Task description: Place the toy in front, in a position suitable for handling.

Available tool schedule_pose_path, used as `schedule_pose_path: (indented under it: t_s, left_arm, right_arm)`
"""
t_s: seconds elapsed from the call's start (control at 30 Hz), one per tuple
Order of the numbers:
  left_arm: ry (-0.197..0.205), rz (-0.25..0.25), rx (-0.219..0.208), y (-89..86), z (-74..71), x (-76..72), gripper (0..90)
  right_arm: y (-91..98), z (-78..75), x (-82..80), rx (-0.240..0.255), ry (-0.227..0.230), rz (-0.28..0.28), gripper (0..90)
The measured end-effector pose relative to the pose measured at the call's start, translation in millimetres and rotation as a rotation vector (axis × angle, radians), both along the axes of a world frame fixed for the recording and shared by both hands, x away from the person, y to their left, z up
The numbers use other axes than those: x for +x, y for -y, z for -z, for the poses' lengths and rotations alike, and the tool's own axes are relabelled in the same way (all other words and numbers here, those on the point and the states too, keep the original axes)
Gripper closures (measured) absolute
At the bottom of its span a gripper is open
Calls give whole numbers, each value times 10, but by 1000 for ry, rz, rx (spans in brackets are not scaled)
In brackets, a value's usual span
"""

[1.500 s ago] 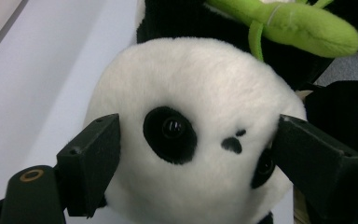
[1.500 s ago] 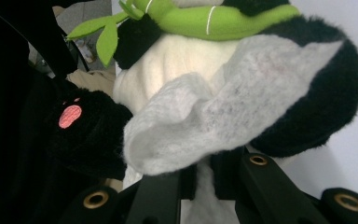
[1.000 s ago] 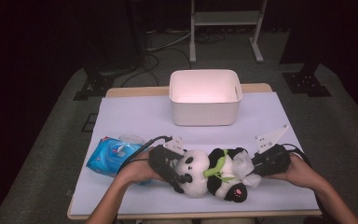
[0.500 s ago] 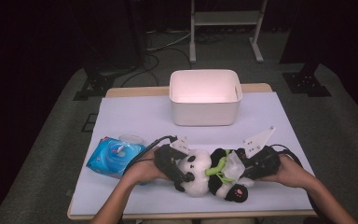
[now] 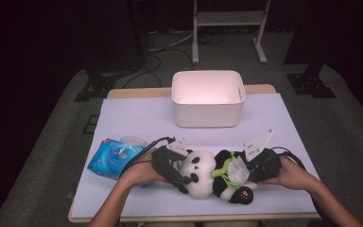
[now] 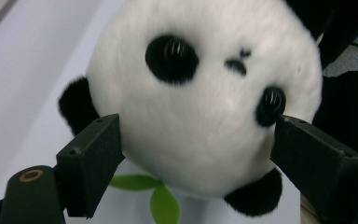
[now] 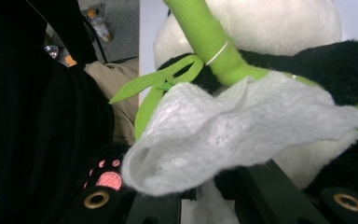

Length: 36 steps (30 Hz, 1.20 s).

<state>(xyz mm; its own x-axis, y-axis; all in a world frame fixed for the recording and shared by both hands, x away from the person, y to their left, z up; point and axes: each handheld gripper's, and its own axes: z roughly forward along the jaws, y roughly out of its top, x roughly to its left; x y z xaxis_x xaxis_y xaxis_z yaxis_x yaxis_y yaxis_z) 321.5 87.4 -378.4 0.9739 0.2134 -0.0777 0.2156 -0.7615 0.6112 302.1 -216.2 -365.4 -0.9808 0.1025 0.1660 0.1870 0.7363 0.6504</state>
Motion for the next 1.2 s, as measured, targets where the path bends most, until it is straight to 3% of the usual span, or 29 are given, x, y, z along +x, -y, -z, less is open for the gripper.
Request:
schedule_pose_path:
  t_s: [0.33, 0.6, 0.77, 1.03, 1.2]
  left_arm:
    - [-11, 4, -31, 62, 131, -13, 178]
    - [-14, -4, -39, 191, 125, -30, 180]
    - [-25, -22, -72, 284, 138, -33, 180]
    - [8, -19, -20, 426, 83, -18, 189]
    - [7, -17, -26, 466, 113, -27, 191]
  right_arm:
    - [72, -4, 94, -19, -2, 20, 824]
    - [183, -14, 146, -34, 4, 50, 825]
    - [295, -34, 197, -54, 13, 86, 826]
    - [434, -49, 199, -36, 30, 118, 824]
    - [407, -155, 150, -1, 48, 108, 823]
